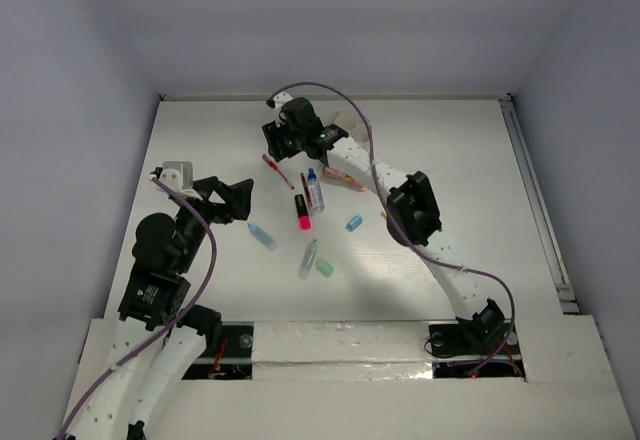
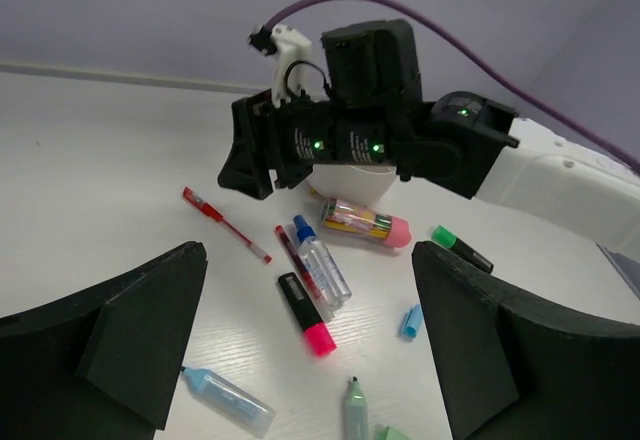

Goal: Sort the stationery into containers
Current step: Pick up the pen from the center of the board.

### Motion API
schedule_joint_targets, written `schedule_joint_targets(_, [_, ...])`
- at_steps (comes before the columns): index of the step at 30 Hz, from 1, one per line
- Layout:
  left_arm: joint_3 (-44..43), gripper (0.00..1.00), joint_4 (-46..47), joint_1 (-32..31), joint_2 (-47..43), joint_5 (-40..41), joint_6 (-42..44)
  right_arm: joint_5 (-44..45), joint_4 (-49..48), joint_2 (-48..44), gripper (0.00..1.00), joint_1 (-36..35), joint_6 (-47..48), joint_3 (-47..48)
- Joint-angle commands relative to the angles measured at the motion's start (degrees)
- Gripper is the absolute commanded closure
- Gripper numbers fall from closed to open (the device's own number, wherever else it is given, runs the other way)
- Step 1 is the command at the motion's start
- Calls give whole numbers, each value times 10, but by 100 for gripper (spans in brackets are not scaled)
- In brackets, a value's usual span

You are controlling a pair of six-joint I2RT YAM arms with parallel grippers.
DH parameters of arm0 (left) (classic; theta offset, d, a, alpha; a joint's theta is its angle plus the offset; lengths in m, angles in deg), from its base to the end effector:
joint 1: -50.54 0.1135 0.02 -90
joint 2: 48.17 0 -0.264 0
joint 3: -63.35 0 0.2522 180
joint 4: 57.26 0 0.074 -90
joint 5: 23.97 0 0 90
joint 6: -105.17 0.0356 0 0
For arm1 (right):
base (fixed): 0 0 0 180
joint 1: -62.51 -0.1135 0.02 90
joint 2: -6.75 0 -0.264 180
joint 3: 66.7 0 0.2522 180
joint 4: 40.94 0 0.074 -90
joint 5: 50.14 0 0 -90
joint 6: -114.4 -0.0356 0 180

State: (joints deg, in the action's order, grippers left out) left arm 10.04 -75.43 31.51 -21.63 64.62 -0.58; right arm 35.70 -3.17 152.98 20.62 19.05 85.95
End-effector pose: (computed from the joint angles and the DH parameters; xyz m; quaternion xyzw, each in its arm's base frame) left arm 0.1106 -0.0391 0.3614 0.0280 0.6515 -0.2342 0.7210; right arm 0.4327 0.3916 0.2315 -0.2900 0.8218 0.2251 0.4358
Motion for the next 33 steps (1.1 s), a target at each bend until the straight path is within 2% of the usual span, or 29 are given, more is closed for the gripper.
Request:
schedule_joint_targets(1, [-21,19,18,-2,3,1,0,37,11,21,39,-15,27,51])
schedule_joint_targets(4, [-21,24,17,-2,4,4,0,38,10,41,39,-21,21,55])
schedule_joint_targets(8, [-21,24,17,-2,5,4,1,38,10,51,41,-26,13,37])
schedule_joint_targets(11, [-21,25,16,-2,4,3,1,42,10,58,51,-26,8,29])
schedule_joint_targets(23, [-21,24,15,-2,2,4,1,86,40,78,57,-42,20,8])
schedule_joint_targets(26, [-21,25,16,-2,1,5,0,82,41,81,74,-42,23,4])
schedule_joint_targets(27, [-22,25,16,-2,2,5,0,82,39,81,91,-42,24,3])
schedule_joint_targets(28, [-21,25,15,-2,1,6,0,83,35,80,96,-42,23,3])
schedule_joint_targets(30, [-21,25,16,-2,2,6,0,80,13,76,100,-42,17,1])
schedule_joint_targets(33, [-18,26,19,-2,5,6,-1,71,-65,49,100,-42,-3,-30])
